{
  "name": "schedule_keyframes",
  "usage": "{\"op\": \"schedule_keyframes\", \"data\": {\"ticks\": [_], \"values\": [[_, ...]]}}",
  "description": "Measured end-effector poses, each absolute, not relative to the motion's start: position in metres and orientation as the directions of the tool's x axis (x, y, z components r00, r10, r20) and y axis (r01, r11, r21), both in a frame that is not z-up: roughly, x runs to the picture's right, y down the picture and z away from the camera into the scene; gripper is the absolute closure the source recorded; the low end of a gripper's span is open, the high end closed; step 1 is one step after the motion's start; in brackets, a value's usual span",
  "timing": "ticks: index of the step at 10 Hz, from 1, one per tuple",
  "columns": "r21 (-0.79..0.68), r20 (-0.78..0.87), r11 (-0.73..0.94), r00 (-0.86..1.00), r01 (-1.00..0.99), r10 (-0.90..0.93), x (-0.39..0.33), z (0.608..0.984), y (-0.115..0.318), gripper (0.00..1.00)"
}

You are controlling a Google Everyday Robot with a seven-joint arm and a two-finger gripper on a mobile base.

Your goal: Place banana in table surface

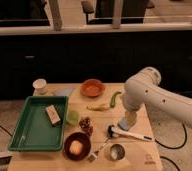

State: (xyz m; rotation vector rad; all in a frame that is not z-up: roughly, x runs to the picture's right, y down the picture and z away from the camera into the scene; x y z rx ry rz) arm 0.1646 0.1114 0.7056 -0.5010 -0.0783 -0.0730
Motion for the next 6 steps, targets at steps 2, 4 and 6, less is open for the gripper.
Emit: {"op": "schedule_keyframes", "data": {"ticks": [2,4,6], "values": [[-0.470,0.112,0.880,0.993,0.071,-0.020,0.151,0.717,0.109,0.20],[-0.462,0.116,0.885,0.993,0.057,-0.003,0.145,0.724,0.108,0.20],[-0.457,0.127,0.888,0.992,0.045,0.015,0.138,0.731,0.107,0.20]]}}
